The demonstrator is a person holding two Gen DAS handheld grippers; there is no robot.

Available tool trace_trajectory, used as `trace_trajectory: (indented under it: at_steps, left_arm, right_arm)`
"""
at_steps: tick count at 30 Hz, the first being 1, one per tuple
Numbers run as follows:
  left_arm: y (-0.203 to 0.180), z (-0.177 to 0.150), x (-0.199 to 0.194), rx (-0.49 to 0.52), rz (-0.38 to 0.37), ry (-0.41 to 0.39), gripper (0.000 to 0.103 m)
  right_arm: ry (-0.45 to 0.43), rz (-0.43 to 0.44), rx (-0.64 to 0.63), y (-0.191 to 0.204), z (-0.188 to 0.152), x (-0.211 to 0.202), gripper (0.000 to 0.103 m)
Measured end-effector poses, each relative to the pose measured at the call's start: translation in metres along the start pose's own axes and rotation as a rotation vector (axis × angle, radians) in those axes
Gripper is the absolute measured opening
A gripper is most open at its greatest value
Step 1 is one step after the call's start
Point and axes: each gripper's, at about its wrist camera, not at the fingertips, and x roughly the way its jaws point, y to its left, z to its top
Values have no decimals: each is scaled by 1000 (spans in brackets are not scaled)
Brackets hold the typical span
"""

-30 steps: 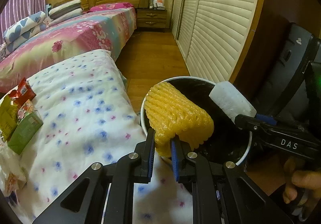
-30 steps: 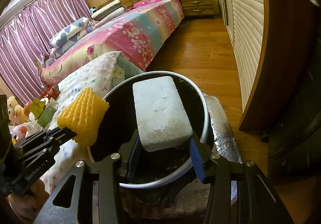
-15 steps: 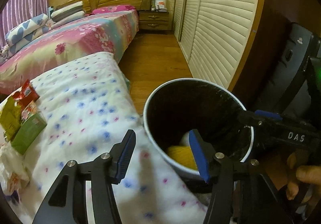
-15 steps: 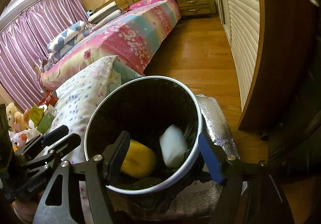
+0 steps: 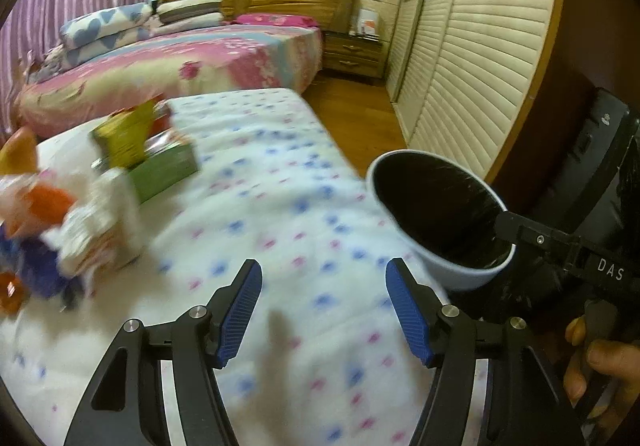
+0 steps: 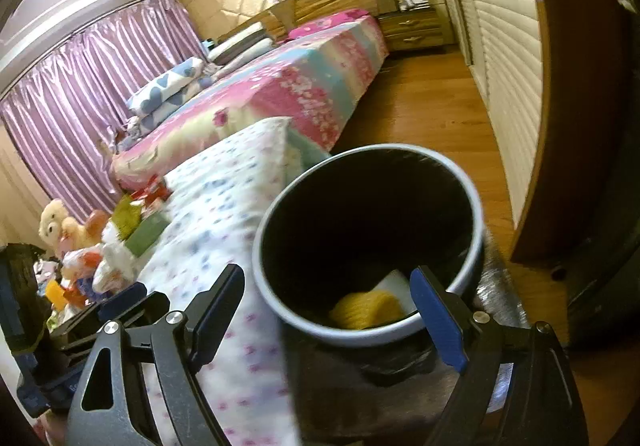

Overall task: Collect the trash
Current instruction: 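Grasp the orange wrapper with the left gripper while the right grasps the crumpled tissue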

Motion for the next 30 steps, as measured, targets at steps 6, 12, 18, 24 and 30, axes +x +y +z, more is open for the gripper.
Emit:
trace_trajectory:
  at_steps: [6,12,18,24,30]
  left_arm:
    - [40,-22,-34,-93,53,-3,64]
    - [72,-36,-68,-161,119,-24,64]
    - [101,-46,-94,-213,182,-52,64]
    - [125,-62,-112,-269,236,-60,64]
    - [148,-69,-127,-333,274,-64,64]
  right_arm:
    - [21,54,-32,34,-13,6,86]
    - [53,106,-77,67,-25,16,86]
    - [82,158,-125,101,-38,28,86]
    - [104,194,-166,131,-47,37,86]
    - [125,234,-192,157,-50,48,86]
